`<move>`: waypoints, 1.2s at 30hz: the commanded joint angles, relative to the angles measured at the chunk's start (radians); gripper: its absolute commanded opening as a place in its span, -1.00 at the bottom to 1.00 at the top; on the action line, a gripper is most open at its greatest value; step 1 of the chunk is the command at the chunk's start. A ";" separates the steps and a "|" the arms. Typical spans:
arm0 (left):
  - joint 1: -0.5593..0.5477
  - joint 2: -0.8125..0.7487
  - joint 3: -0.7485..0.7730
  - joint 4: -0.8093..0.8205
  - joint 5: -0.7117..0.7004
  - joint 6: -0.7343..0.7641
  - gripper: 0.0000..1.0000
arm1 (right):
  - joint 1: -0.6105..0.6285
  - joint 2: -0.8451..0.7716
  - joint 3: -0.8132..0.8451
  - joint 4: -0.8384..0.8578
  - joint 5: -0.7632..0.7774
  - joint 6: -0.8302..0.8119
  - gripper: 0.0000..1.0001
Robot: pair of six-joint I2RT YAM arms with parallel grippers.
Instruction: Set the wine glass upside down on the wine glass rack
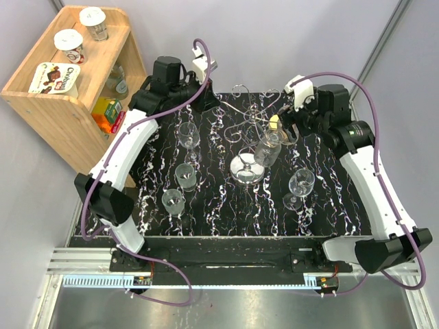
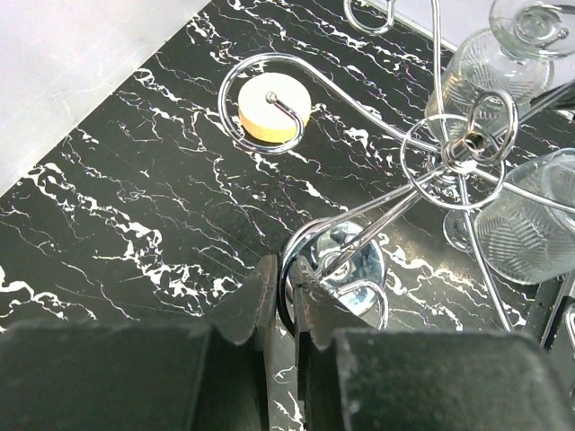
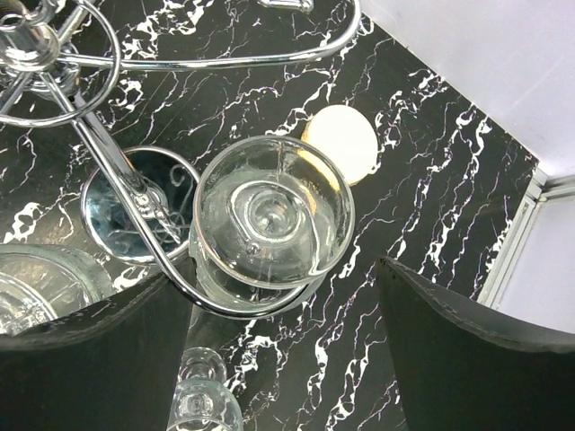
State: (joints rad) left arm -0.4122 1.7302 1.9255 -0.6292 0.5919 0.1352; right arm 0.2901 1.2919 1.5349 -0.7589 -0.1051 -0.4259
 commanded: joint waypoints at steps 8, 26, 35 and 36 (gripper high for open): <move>-0.027 -0.115 -0.112 -0.064 0.048 0.007 -1.00 | -0.011 0.076 0.100 0.113 0.099 -0.043 0.69; -0.074 -0.170 -0.152 -0.069 0.019 -0.034 -1.00 | -0.048 0.172 0.191 0.116 0.096 -0.076 0.71; -0.082 -0.184 -0.163 -0.079 0.025 -0.043 -1.00 | -0.074 0.162 0.191 0.102 0.071 -0.077 0.77; -0.082 -0.181 -0.157 -0.079 0.026 -0.046 -1.00 | -0.074 0.158 0.188 0.098 0.068 -0.079 0.78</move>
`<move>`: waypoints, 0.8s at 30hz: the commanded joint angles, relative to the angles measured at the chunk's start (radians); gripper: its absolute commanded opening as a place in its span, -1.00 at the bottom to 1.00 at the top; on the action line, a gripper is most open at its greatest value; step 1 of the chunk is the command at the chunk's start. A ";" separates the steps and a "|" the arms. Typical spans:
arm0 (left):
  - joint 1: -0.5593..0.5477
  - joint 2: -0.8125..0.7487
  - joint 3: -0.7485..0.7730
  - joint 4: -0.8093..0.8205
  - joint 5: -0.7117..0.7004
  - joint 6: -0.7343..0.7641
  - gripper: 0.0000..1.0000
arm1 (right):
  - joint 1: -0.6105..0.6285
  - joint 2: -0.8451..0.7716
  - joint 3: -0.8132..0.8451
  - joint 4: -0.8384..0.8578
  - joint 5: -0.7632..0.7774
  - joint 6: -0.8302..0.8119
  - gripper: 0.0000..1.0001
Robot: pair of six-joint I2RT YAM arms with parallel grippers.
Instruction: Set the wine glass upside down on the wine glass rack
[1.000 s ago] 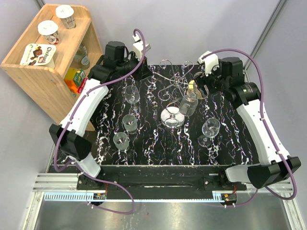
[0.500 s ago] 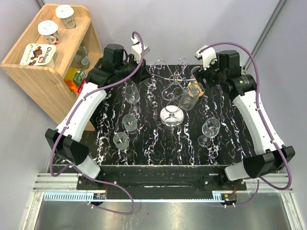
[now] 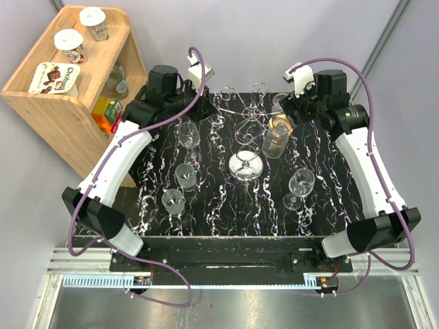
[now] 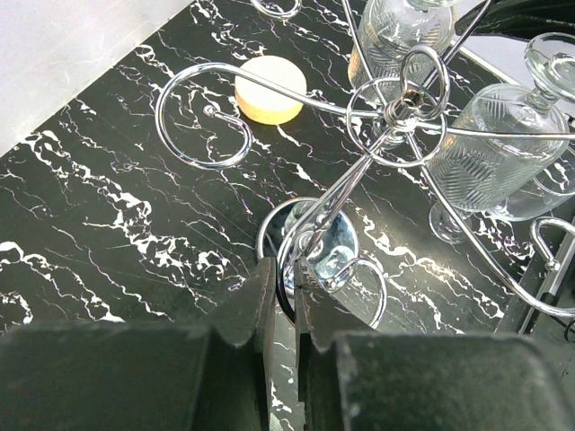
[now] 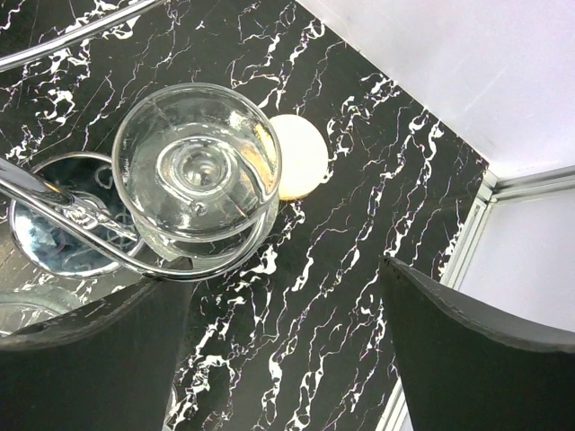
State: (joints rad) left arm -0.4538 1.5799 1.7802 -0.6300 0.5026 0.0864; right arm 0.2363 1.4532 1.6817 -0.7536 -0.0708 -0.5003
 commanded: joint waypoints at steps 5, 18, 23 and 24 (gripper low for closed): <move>-0.040 -0.023 0.022 -0.089 0.109 0.004 -0.98 | -0.019 -0.057 0.033 0.048 0.032 -0.003 0.87; -0.039 -0.017 0.073 -0.096 0.094 0.016 -0.22 | -0.020 -0.235 -0.063 -0.081 0.052 -0.006 0.92; -0.039 -0.011 0.091 -0.105 0.082 0.026 -0.08 | -0.019 -0.252 -0.057 -0.105 0.049 -0.009 0.92; -0.039 -0.012 0.091 -0.103 0.074 0.029 -0.06 | -0.020 -0.257 -0.054 -0.110 0.048 -0.007 0.92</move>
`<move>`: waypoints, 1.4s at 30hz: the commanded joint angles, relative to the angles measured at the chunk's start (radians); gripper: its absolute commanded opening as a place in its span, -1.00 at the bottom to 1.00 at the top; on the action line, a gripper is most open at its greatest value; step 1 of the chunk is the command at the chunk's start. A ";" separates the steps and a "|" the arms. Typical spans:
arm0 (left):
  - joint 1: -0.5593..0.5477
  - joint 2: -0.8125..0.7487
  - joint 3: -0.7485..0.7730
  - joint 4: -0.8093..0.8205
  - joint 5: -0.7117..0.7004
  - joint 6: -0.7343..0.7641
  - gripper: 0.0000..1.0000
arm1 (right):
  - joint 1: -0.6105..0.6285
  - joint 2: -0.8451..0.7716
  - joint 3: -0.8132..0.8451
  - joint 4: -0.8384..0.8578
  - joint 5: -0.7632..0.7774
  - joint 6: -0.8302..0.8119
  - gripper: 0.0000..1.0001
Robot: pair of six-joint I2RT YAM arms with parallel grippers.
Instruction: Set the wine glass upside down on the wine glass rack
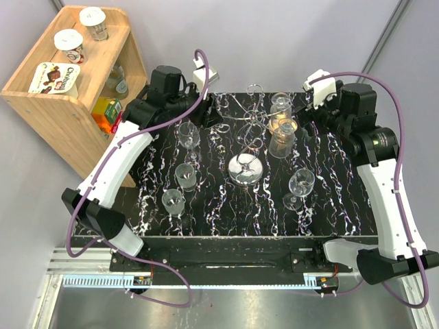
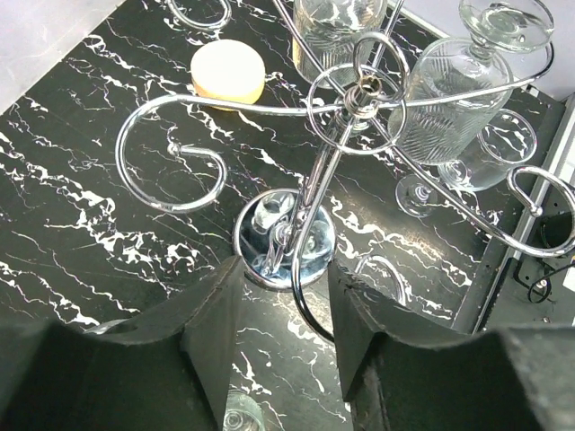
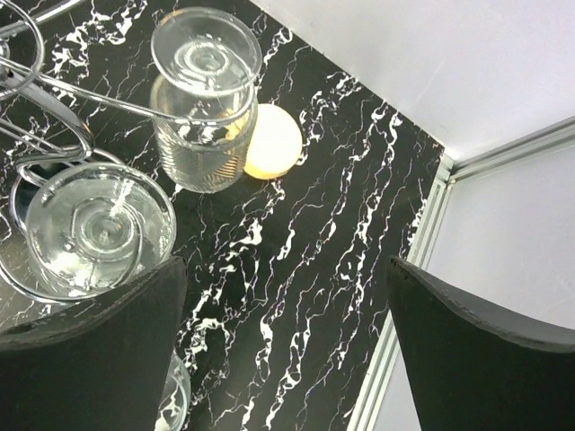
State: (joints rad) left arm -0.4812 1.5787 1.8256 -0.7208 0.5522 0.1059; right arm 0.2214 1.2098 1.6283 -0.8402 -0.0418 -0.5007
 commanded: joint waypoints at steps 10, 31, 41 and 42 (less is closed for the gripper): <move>0.013 -0.020 0.029 -0.020 -0.014 0.049 0.17 | -0.005 -0.023 0.002 -0.050 -0.017 0.017 0.93; 0.207 -0.265 -0.009 -0.166 -0.003 0.219 0.81 | -0.005 -0.217 -0.108 -0.175 -0.064 0.008 0.93; 0.217 -0.434 -0.461 -0.278 -0.129 0.494 0.70 | -0.005 -0.288 -0.197 -0.168 -0.059 0.024 0.92; 0.217 -0.436 -0.486 -0.281 -0.130 0.514 0.68 | -0.005 -0.285 -0.199 -0.169 -0.061 0.028 0.92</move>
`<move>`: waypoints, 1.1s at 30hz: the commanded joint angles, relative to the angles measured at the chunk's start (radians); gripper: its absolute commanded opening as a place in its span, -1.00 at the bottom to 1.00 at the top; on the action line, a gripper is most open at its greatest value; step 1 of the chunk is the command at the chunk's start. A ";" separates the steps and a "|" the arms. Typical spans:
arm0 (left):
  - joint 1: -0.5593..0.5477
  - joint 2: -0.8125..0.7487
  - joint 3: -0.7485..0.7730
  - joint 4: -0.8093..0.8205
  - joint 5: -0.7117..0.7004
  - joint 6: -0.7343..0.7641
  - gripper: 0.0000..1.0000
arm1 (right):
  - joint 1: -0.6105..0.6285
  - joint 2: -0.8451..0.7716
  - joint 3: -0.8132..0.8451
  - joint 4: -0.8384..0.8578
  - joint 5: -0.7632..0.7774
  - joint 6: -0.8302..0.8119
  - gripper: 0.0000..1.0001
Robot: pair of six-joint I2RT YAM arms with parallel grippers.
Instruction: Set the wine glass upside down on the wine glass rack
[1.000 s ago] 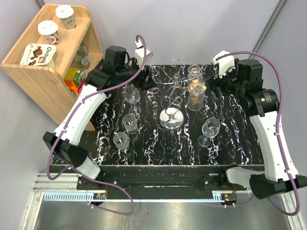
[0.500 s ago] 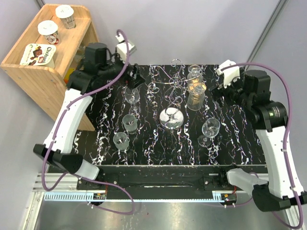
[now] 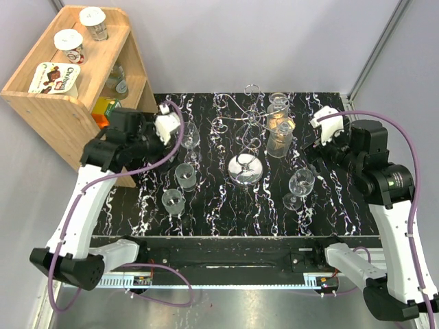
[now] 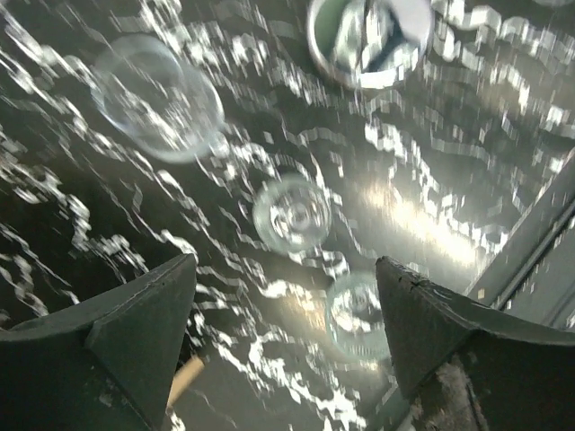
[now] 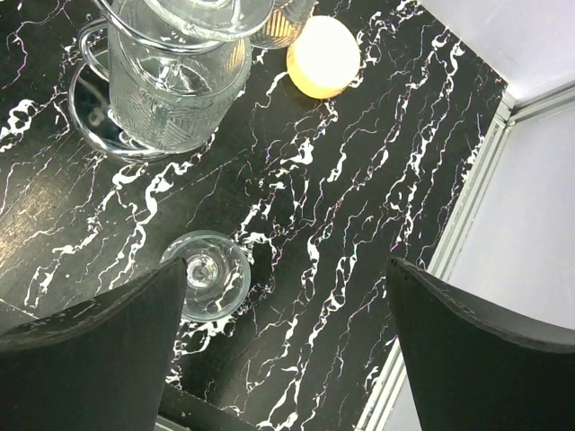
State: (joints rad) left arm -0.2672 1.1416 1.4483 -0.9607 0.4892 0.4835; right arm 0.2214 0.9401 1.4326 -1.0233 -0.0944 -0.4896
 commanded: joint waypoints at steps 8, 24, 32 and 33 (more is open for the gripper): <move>-0.004 0.012 -0.239 -0.090 -0.113 0.202 0.57 | -0.005 -0.009 -0.029 0.014 -0.016 0.020 0.92; -0.009 0.056 -0.476 -0.004 -0.172 0.191 0.43 | -0.005 -0.021 -0.064 0.020 0.005 0.026 0.92; -0.018 0.089 -0.520 0.074 -0.178 0.152 0.09 | -0.010 -0.041 -0.064 0.017 0.007 0.028 0.92; -0.018 0.087 -0.531 0.085 -0.182 0.152 0.05 | -0.011 -0.044 -0.064 0.019 0.007 0.026 0.92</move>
State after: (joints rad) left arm -0.2798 1.2274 0.9485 -0.9535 0.3199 0.6502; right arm 0.2211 0.9218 1.3663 -1.0222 -0.0956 -0.4744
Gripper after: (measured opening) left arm 0.557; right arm 0.960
